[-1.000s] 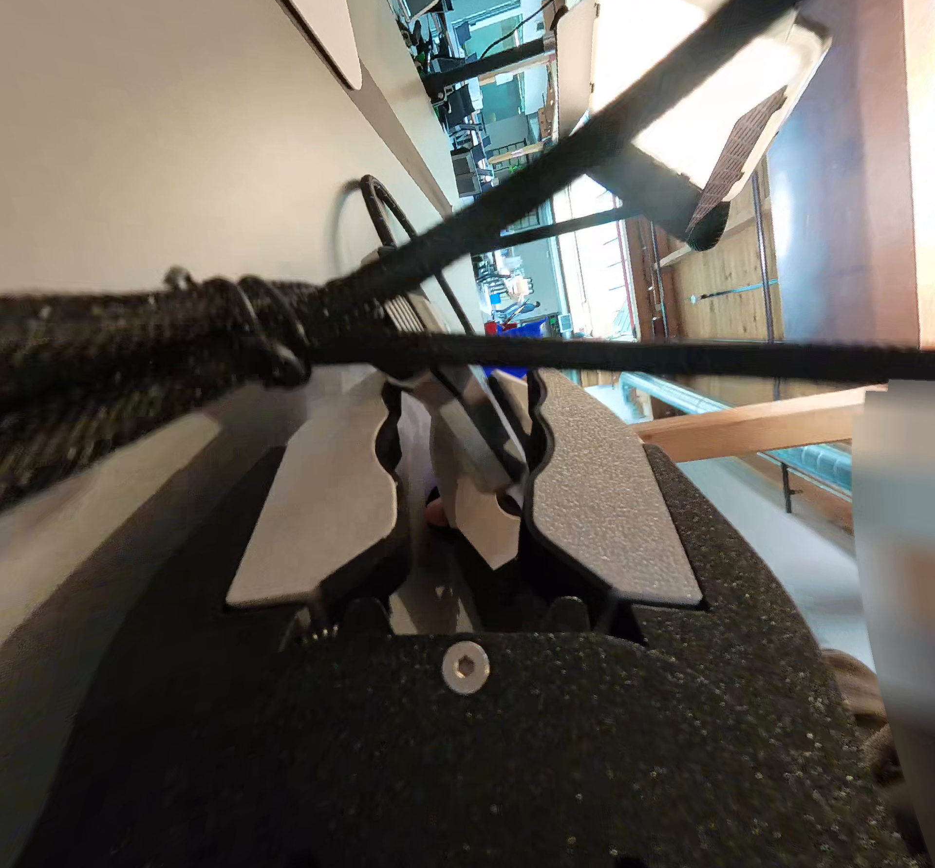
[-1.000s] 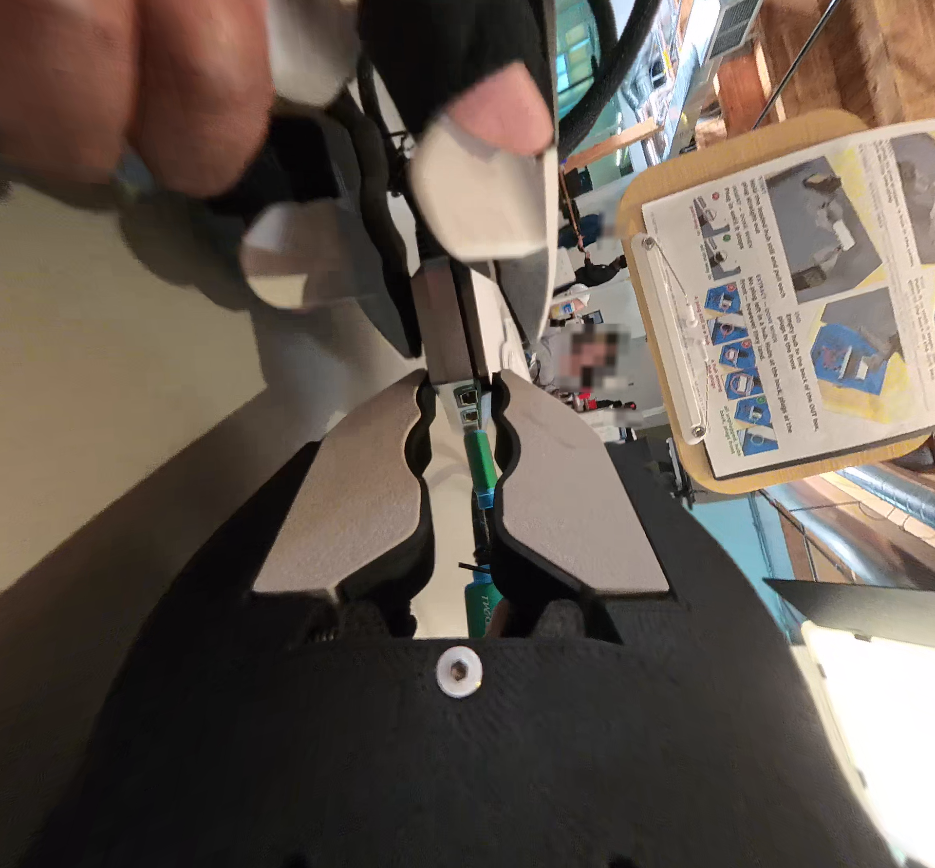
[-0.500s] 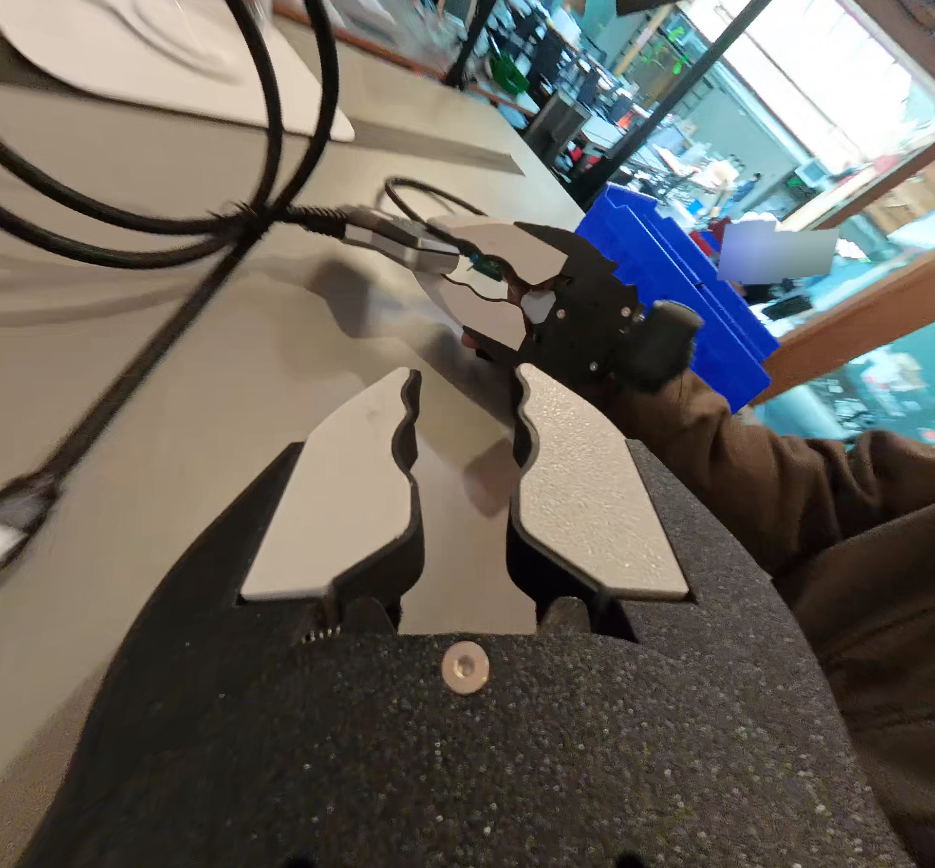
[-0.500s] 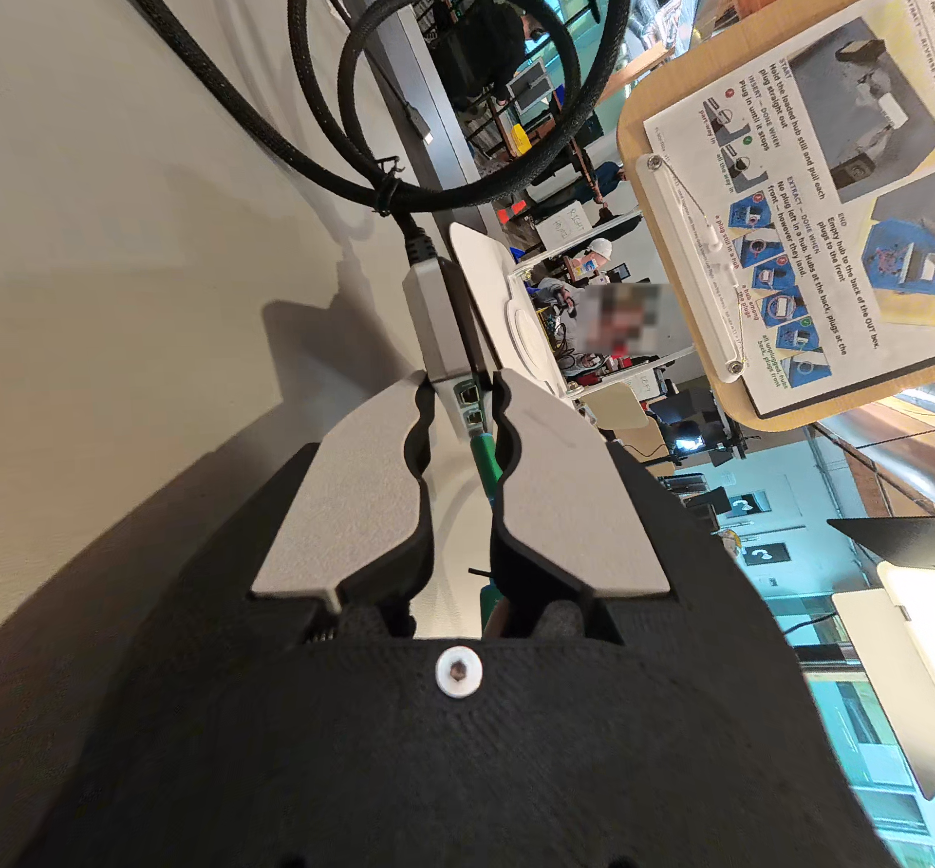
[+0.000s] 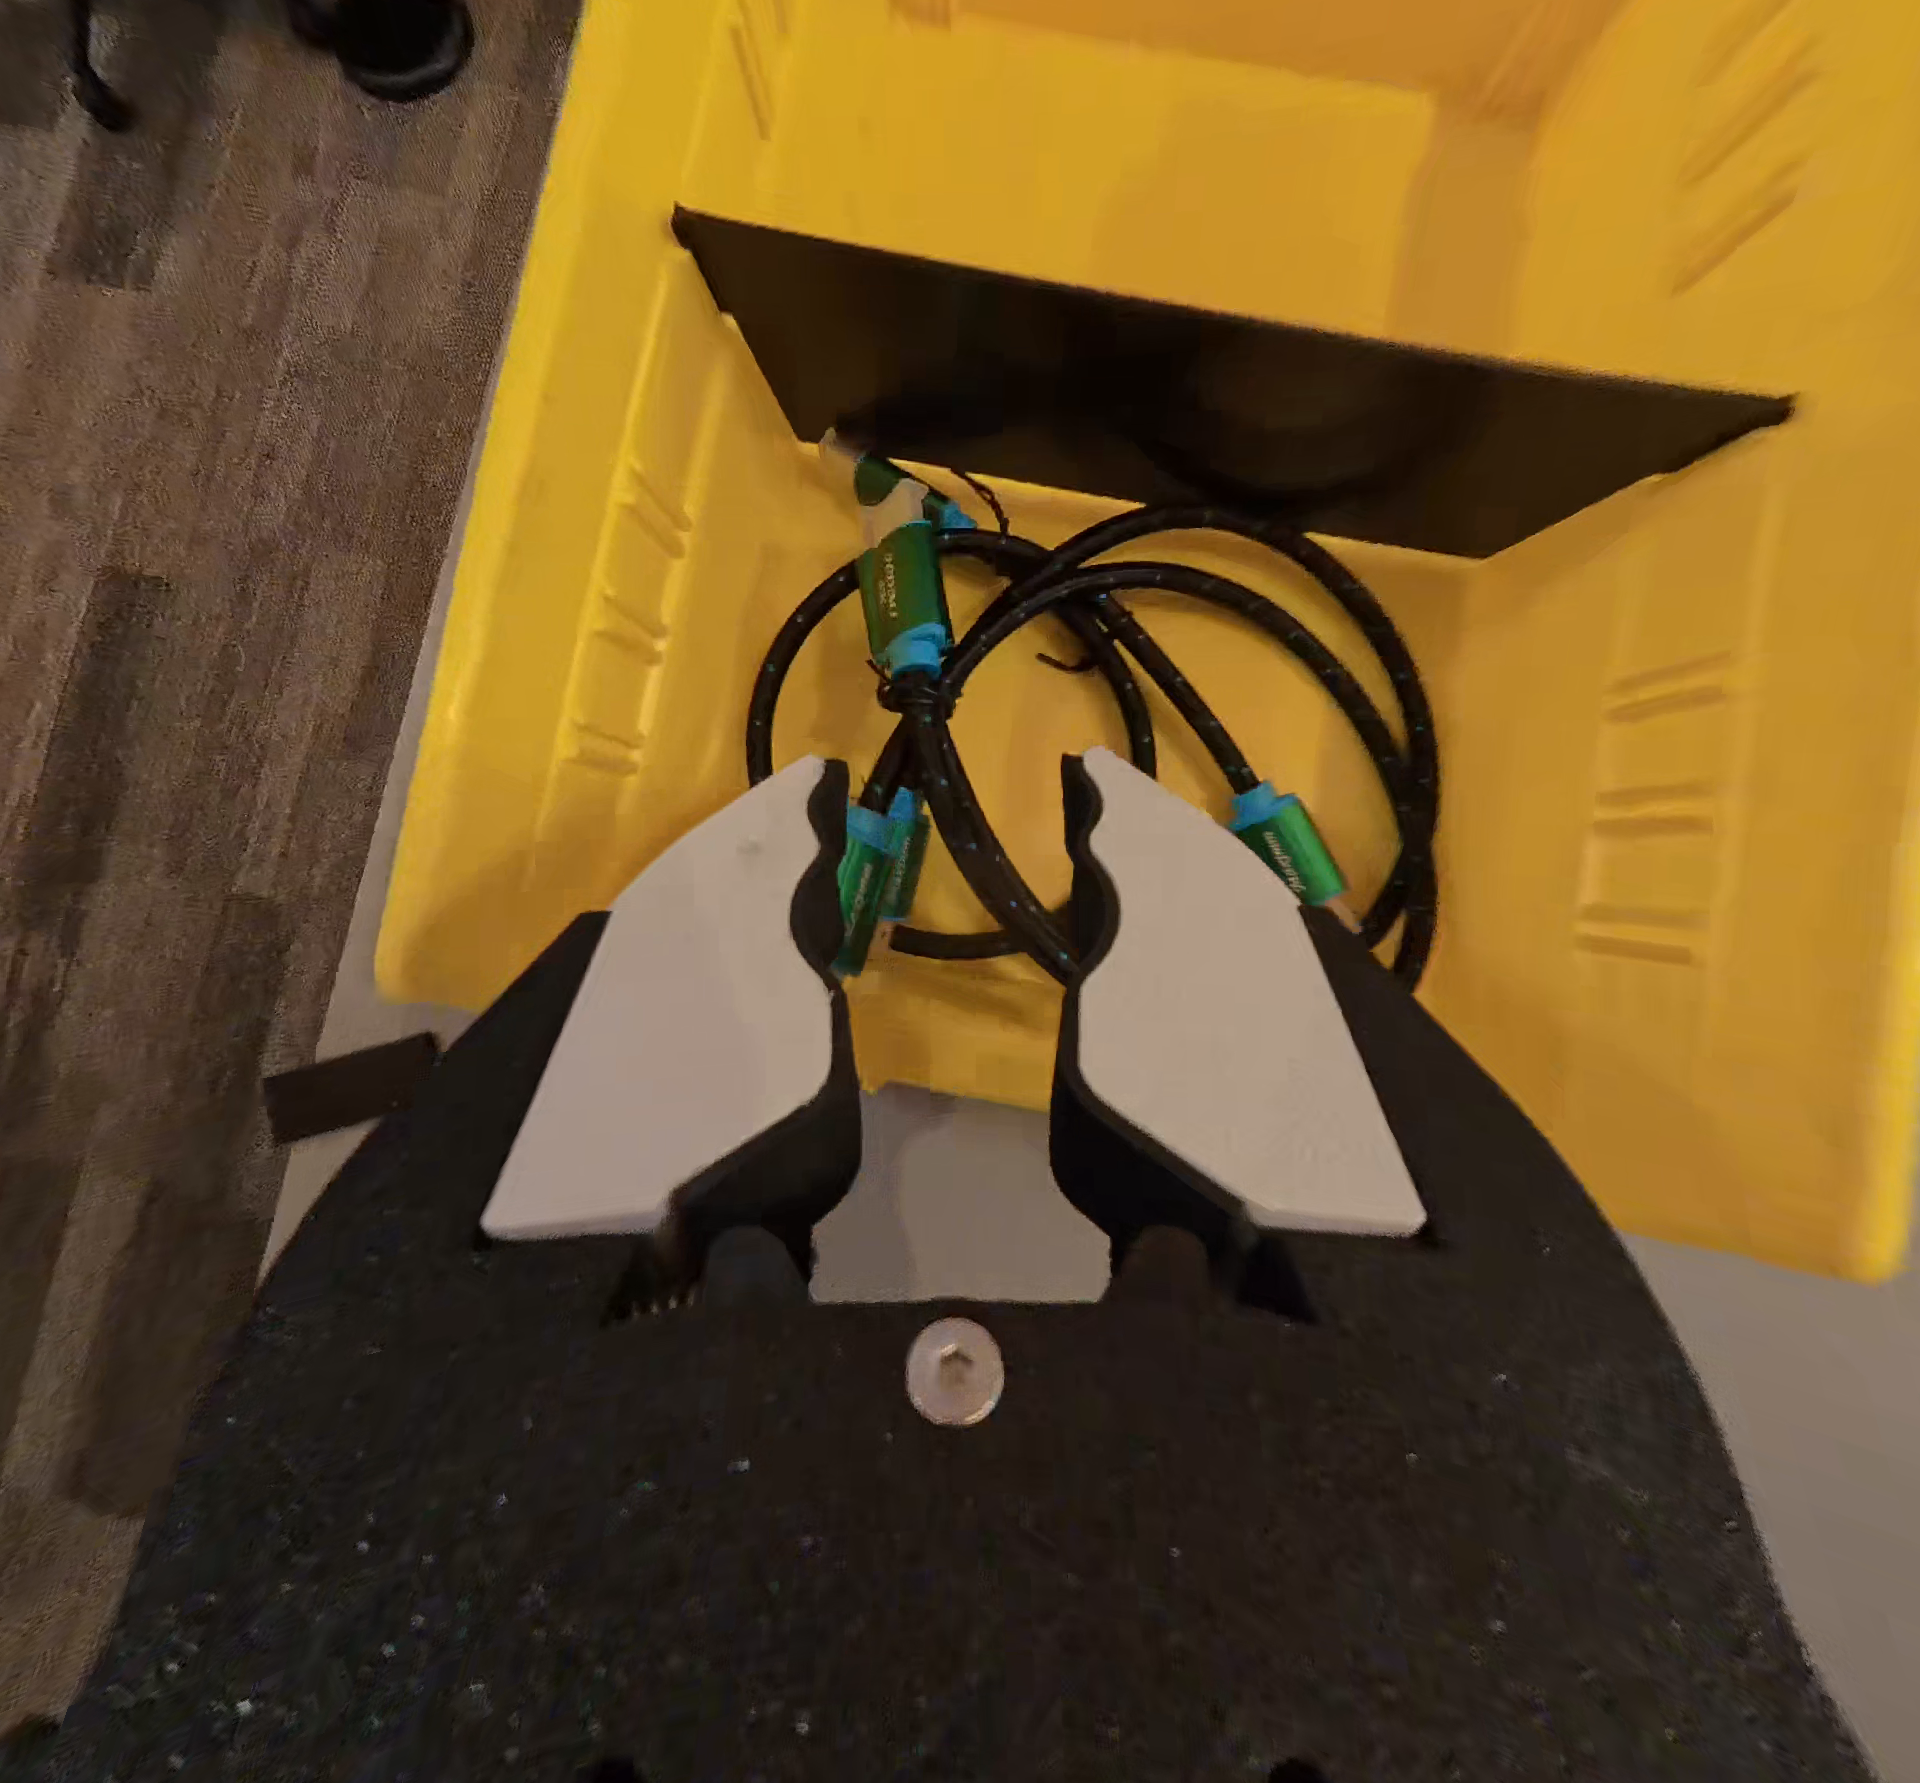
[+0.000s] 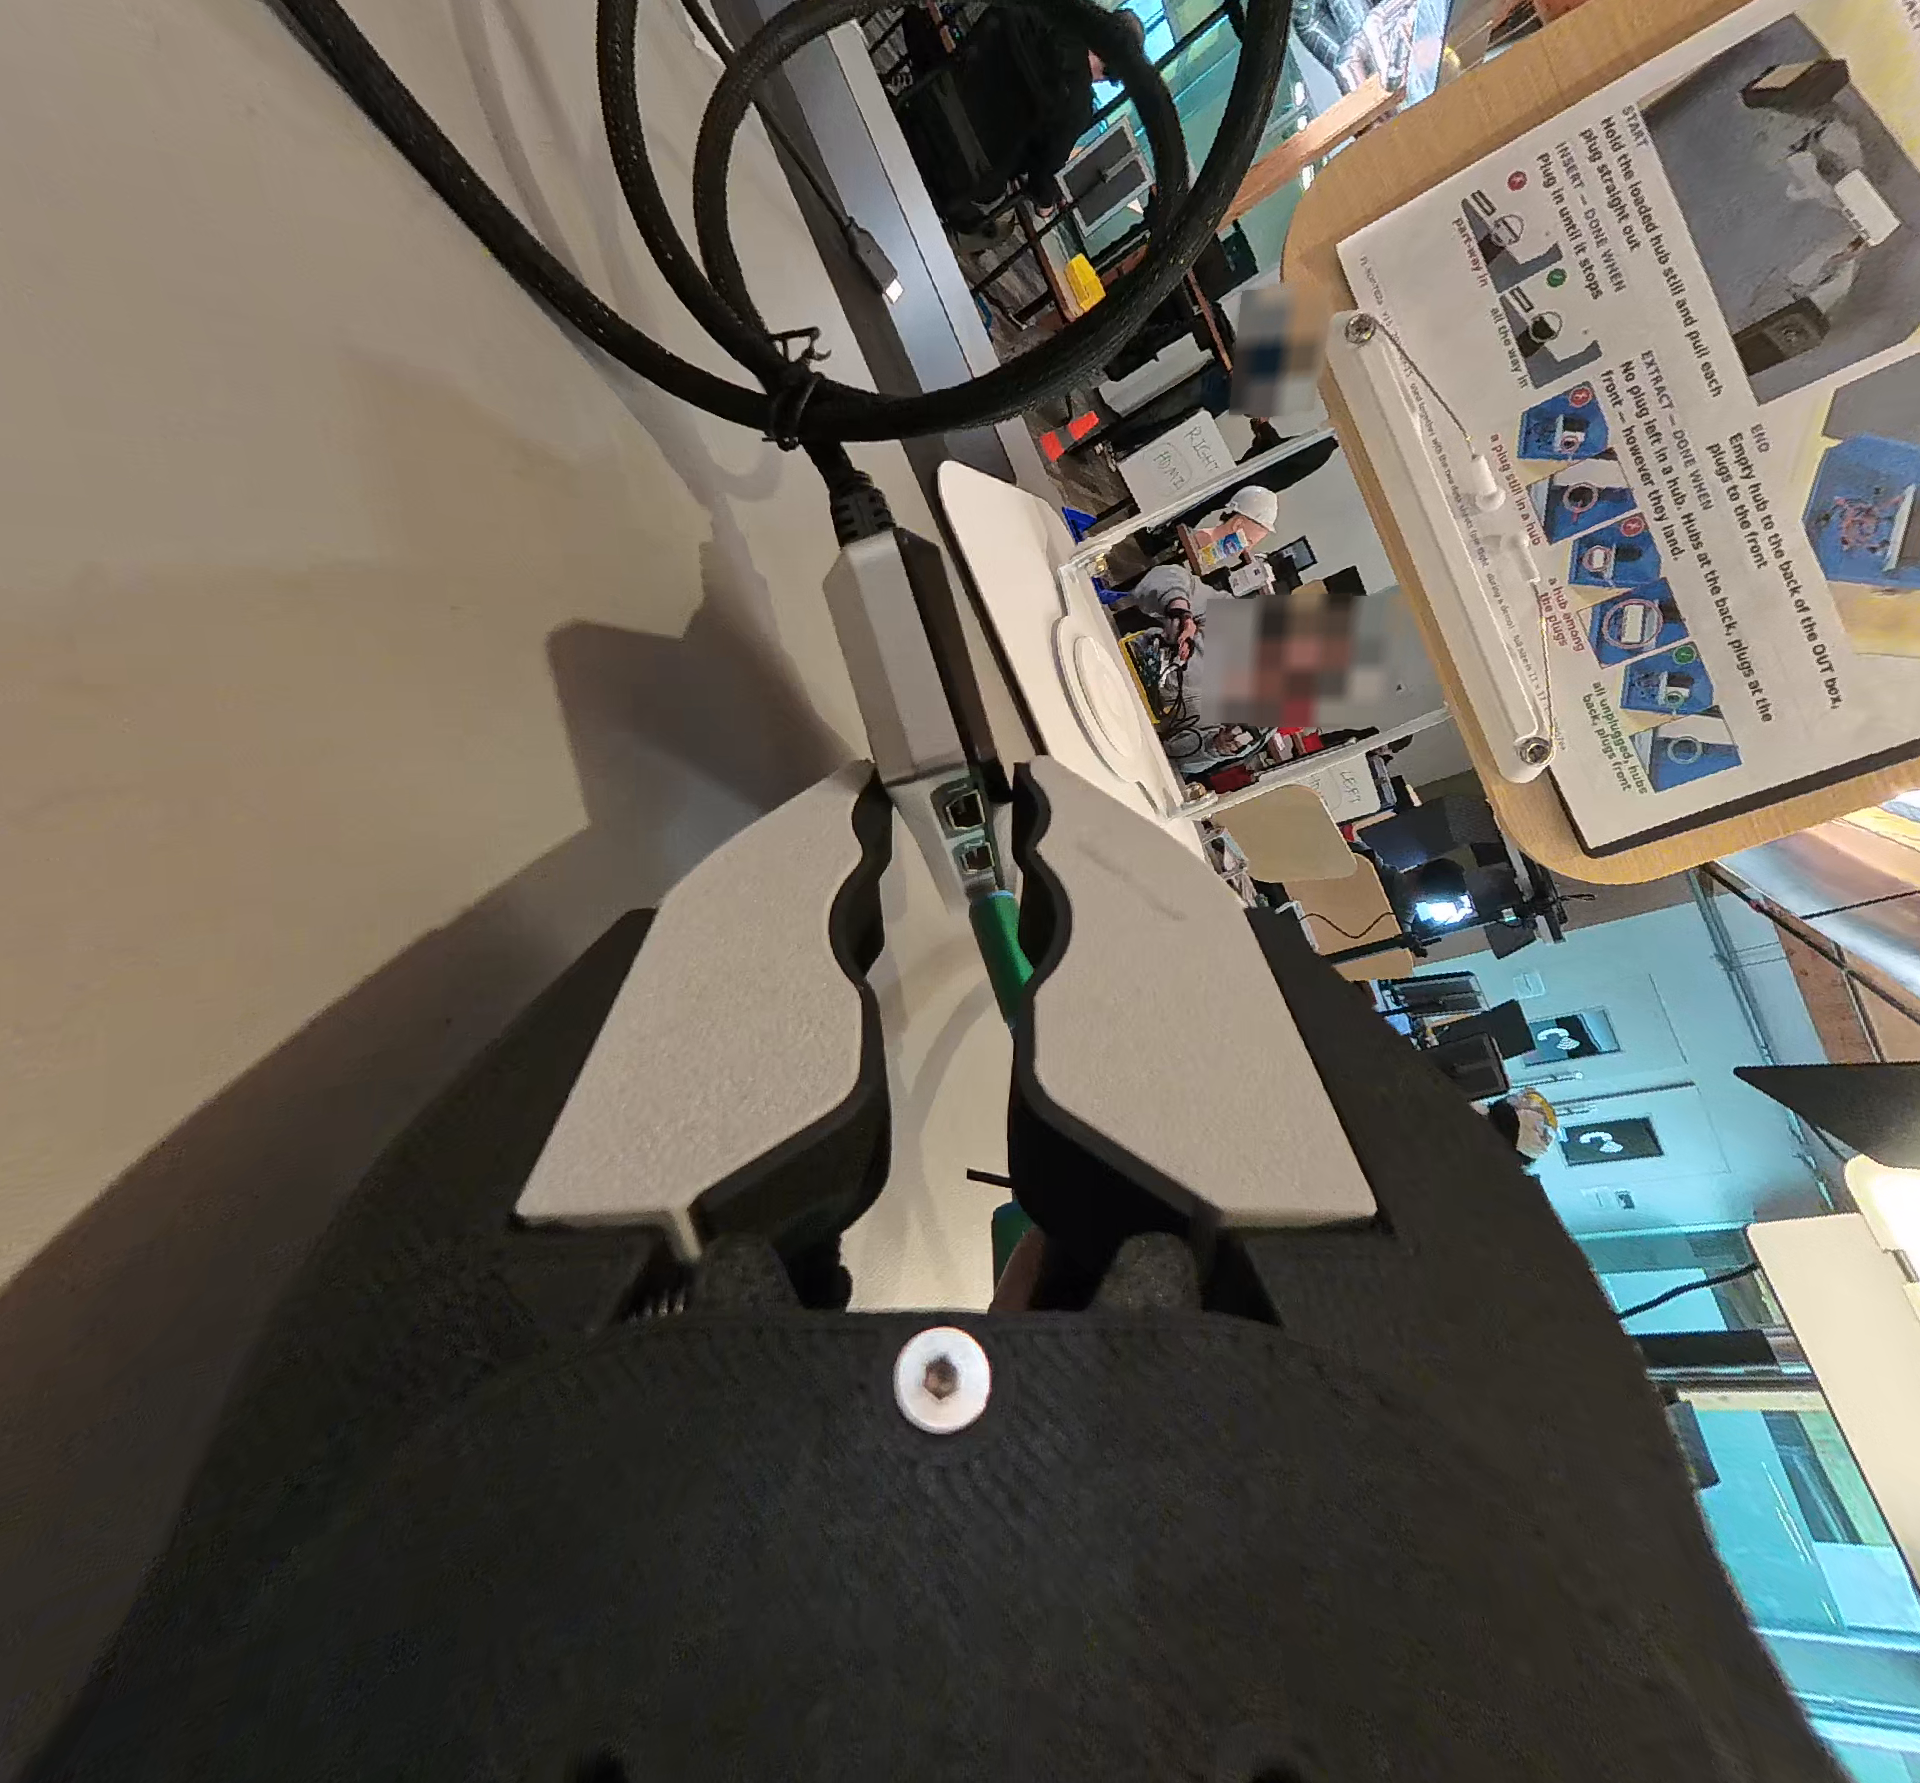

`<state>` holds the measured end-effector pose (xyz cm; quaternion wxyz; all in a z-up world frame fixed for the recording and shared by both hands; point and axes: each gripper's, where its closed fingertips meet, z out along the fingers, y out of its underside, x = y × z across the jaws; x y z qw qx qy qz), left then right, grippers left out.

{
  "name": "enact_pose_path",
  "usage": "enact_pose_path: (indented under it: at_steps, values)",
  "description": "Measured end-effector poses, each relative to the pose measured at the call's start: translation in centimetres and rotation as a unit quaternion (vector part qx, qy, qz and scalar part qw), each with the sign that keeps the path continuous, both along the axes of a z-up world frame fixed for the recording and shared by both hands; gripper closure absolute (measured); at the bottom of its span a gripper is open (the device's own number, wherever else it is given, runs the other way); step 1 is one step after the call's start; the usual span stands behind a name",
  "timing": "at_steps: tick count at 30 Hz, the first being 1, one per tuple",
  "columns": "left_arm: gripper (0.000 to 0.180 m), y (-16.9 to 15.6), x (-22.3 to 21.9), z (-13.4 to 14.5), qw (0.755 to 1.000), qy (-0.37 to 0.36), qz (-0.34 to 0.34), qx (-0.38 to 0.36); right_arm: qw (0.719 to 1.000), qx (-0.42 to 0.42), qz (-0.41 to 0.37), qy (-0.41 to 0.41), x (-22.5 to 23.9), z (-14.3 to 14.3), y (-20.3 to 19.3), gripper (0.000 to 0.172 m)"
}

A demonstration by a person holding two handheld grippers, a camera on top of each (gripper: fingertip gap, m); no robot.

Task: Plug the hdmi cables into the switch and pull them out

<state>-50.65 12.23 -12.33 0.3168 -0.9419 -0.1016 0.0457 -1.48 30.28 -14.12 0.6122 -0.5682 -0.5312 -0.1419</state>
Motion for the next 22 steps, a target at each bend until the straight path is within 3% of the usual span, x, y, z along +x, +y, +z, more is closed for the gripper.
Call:
enact_pose_path:
  at_steps: [5,9,12,15,18,20,22]
  values:
    - [0.136,-0.2,-1.6,-3.3,0.992,0.061,-0.009,-0.111,1.0,-0.001,0.002,-0.001,0.1,-0.1,-0.1,0.15]
    - [0.165,0.1,-2.1,-3.6,0.984,0.082,-0.034,-0.155,1.0,-0.003,0.003,0.002,0.1,-0.1,-0.2,0.15]
    - [0.173,0.0,-2.1,-2.9,0.978,0.111,-0.049,-0.171,1.0,-0.005,0.004,0.005,0.1,-0.1,-0.1,0.15]
    - [0.174,0.2,-2.2,0.1,0.977,0.154,-0.044,-0.137,1.0,-0.007,0.004,0.007,0.1,-0.1,-0.1,0.15]
    - [0.174,0.4,-1.6,5.8,0.971,0.225,-0.036,-0.078,1.0,-0.007,0.004,0.006,0.1,-0.1,-0.1,0.15]
    - [0.174,1.0,0.9,10.6,0.962,0.264,-0.066,-0.025,1.0,-0.007,0.004,0.006,0.0,-0.1,0.0,0.15]
    - [0.174,2.1,6.1,14.6,0.954,0.266,-0.132,0.038,1.0,-0.006,0.004,0.005,0.0,-0.1,0.0,0.15]
